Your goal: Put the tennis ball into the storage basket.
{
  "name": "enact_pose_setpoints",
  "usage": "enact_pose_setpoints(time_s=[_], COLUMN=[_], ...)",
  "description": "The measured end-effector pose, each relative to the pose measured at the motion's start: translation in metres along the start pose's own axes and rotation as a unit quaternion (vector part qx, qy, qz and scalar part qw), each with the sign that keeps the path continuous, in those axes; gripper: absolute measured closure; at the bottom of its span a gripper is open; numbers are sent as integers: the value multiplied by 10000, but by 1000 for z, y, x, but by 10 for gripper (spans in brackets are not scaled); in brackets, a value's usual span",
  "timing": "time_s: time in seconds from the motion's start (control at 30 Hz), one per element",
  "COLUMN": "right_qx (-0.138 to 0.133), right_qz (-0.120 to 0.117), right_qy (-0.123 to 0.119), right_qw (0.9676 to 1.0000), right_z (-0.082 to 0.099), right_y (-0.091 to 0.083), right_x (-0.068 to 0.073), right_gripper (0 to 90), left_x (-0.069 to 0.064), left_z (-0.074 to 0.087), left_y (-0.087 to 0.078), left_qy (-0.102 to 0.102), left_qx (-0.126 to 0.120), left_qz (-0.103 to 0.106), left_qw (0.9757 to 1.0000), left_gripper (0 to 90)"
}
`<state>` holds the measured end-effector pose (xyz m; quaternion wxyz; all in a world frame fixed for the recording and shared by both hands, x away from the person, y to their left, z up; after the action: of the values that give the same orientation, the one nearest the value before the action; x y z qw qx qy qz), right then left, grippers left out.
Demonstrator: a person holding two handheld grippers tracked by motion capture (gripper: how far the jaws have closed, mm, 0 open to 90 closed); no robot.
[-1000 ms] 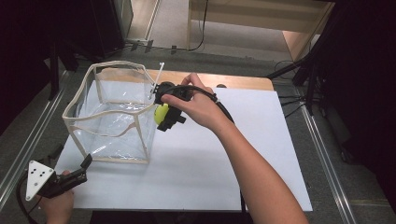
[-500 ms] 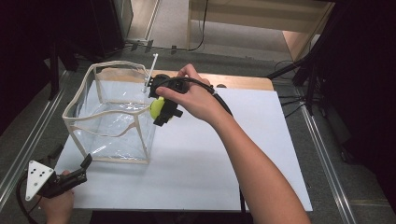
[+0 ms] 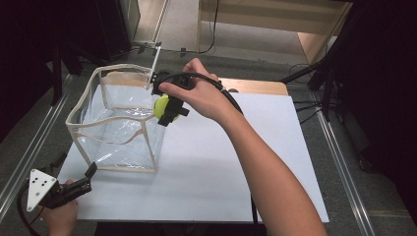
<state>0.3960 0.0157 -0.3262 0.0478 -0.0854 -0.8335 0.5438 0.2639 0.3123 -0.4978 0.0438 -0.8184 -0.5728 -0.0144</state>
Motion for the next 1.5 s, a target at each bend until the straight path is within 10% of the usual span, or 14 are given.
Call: enact_pose_setpoints(time_s=[1.5], right_qx=[94], right_qz=[89], right_qy=[-19], right_qw=[9999], right_z=[-47], right_y=[7], right_x=[-21], right_gripper=[228], left_x=[1], left_z=[0], left_y=[-1], left_qy=[-50], left_qx=[-27], left_qz=[18], left_qw=[10000], left_gripper=[68])
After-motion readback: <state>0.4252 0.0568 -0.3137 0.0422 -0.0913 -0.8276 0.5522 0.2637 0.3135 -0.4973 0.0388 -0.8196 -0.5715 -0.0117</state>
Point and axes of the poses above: each handheld gripper's, and its own axes: y roughly forward along the jaws, z roughly out of its underside, x roughly to its left, the point moved 5 cm from there along y, roughly forward along the jaws, and after that the axes turned 4 degrees about -x, right-handed, at the moved point
